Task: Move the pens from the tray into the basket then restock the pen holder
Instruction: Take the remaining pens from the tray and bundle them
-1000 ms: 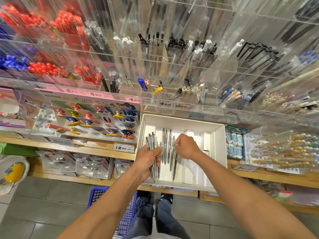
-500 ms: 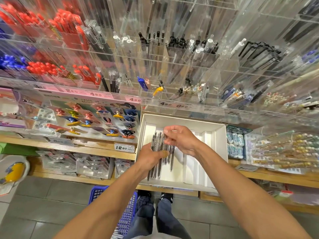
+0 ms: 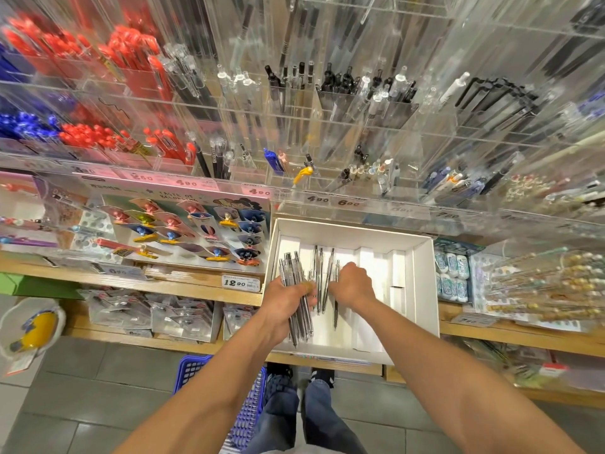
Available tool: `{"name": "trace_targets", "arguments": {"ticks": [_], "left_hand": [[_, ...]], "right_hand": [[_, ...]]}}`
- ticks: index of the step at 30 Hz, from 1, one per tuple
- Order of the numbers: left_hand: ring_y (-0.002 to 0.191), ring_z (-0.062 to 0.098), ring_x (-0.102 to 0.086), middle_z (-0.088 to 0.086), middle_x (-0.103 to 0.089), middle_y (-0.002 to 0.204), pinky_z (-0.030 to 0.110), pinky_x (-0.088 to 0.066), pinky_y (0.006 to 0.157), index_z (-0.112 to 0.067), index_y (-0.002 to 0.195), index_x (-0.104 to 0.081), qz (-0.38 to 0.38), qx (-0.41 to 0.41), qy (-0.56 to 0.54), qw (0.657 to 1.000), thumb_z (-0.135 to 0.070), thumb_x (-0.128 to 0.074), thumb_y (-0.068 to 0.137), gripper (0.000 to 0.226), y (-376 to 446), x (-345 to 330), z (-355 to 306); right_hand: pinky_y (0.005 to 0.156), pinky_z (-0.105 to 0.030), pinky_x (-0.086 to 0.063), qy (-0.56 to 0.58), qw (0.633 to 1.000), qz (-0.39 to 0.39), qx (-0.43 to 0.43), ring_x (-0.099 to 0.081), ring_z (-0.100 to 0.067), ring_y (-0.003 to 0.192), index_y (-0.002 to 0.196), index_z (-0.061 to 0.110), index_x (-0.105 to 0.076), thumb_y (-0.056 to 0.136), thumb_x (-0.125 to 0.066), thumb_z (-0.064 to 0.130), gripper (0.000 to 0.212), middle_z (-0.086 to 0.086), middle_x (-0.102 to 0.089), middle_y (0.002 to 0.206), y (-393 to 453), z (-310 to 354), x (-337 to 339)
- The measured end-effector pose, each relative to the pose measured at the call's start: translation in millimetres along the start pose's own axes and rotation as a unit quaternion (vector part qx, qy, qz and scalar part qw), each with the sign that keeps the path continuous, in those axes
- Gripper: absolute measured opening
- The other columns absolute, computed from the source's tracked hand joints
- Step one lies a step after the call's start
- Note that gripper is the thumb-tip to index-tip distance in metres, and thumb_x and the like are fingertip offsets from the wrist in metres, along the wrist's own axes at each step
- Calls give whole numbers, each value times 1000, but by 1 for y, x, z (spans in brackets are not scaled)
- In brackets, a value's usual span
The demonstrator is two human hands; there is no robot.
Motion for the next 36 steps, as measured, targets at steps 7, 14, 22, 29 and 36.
{"name": "trace_targets", "arguments": {"ticks": [7,14,22,29,36], "left_hand": [[64,19,-68,10,-73,76,32,-58,61,-1,106,-69,58,-17,-7,998,-26,-78,84,34,-11,-6,-4],[63,19,-65,17,-68,76,27,-57,60,1,99,-74,165,-40,-76,983,-27,-80,76,36,-31,-5,-13],[61,19,-64,13,-68,80,27,-56,54,4,109,-60,142,-6,-144,979,-5,-73,77,35,-48,15,-20],[59,20,-66,12,-67,74,27,-58,54,2,107,-61,103,0,-146,984,4,-62,90,18,-51,27,-22],[58,17,-65,9,-68,73,27,-56,50,0,99,-64,89,-21,-134,987,-14,-75,79,27,-57,23,-30]], "right_hand": [[51,-23,-48,297,931,163,134,-60,-11,52,103,12,-54,82,-71,14,27,0,-66,62,-46,12,37],[47,-24,-46,403,881,168,185,-62,-18,52,105,6,-56,86,-69,5,23,-7,-67,66,-58,28,35],[74,-34,-49,102,994,-26,13,-60,-25,85,110,10,-51,91,-61,20,24,-7,-61,98,2,7,-2],[67,-28,-39,62,998,-5,0,-59,-27,90,114,6,-47,90,-64,24,34,-10,-59,98,3,8,-11],[59,-25,-52,300,934,112,161,-65,-10,58,115,18,-58,86,-69,19,31,1,-69,75,-66,20,29]]}}
Point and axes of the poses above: each hand's wrist, its own y-axis towards the middle knuckle, its own x-axis out of the back of the hand, z = x × y, the point moved 3 cm from there along y, towards the middle knuckle
